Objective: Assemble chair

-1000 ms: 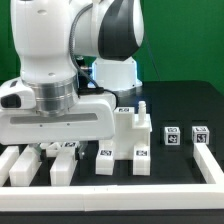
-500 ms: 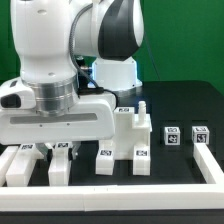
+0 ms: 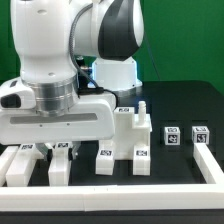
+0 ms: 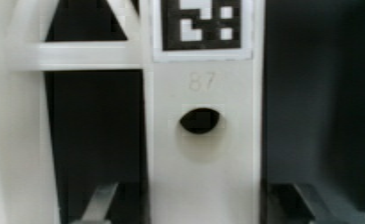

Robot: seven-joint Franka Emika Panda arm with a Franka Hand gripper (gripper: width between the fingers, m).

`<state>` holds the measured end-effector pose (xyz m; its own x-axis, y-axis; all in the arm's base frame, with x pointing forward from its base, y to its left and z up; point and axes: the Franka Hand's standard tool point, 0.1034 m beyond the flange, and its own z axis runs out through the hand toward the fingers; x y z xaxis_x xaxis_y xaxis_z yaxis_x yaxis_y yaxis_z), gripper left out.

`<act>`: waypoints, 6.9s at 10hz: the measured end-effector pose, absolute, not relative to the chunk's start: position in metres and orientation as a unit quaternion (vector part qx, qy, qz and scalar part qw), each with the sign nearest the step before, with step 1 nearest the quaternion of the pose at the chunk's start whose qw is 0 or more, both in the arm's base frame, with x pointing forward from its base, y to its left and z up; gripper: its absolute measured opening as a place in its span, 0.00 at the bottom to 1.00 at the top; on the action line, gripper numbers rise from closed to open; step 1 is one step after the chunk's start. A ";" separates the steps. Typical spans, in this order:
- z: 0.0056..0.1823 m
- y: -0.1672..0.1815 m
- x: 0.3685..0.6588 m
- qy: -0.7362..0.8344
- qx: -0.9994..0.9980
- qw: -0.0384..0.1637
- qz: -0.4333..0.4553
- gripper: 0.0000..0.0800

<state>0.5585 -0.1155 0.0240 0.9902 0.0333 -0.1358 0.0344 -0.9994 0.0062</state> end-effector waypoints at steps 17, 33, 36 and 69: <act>0.161 0.001 0.530 -0.037 0.998 -0.001 -0.050 0.35; 0.138 0.039 0.525 -0.035 0.998 0.004 -0.056 0.35; 0.138 0.041 0.525 -0.049 0.997 0.005 -0.057 0.35; 0.096 0.029 0.532 -0.066 0.997 0.006 -0.028 0.35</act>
Offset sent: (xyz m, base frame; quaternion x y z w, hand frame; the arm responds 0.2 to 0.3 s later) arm 0.0059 -0.0232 0.0896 -0.0765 -0.0842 0.0336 0.9929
